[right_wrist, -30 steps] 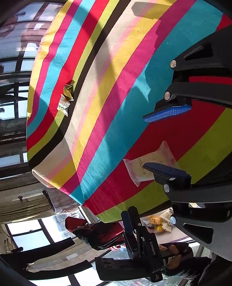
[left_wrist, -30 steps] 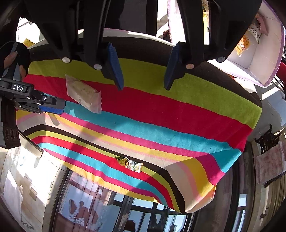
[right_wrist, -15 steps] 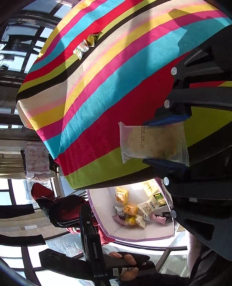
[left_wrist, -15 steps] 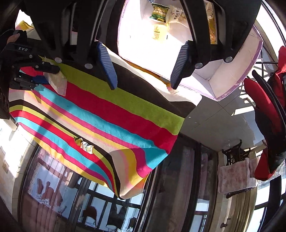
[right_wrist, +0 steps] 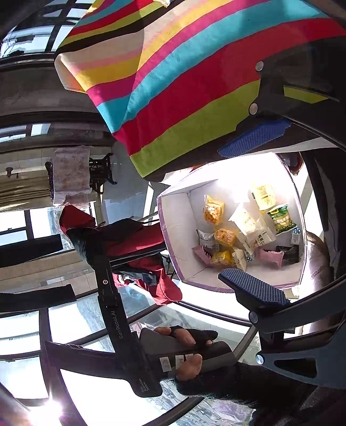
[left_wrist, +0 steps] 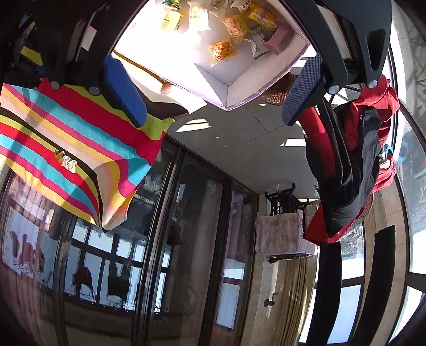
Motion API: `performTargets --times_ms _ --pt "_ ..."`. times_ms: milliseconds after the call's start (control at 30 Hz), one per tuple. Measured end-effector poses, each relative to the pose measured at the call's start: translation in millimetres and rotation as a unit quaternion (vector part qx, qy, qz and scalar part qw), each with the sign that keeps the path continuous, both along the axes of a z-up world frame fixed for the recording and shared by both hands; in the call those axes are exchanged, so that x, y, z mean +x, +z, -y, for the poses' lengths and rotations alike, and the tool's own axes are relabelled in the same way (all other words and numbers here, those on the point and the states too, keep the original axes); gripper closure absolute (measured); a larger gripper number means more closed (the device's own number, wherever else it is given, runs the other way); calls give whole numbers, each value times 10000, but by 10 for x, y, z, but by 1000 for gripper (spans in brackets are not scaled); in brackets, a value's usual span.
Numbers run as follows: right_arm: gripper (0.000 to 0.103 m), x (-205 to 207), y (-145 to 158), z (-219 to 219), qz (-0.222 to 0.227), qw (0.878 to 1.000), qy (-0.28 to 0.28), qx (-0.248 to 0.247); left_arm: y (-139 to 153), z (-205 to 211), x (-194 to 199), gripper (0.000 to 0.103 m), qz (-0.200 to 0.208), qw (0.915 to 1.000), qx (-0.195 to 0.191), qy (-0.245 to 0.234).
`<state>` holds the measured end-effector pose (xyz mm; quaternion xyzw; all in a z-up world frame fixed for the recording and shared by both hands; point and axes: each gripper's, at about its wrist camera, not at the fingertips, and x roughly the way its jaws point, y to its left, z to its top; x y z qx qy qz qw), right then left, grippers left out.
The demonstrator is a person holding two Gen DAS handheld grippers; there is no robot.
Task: Organize snacks
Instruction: 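Open the left tool over the box while the right tool releases the bread pack, then move both tools back over the last two packs on the cloth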
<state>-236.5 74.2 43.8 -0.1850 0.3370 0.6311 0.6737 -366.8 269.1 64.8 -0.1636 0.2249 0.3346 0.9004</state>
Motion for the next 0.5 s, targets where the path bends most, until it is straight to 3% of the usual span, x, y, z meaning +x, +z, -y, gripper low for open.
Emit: performTargets --times_ms 133,267,433,500 --pt "19 420 250 487 -90 9964 -743 411 -22 66 309 2 118 9986 -390 -343" --pt "17 943 441 1019 226 9814 -1778 691 40 371 952 2 184 9908 -665 -1167" --pt "17 1713 283 1515 -38 9554 -2922 433 72 1001 2049 2 -81 9693 -571 -2392" --pt "17 1983 160 1633 -115 9438 -3297 221 2 1195 2534 2 -306 9567 -730 -2802"
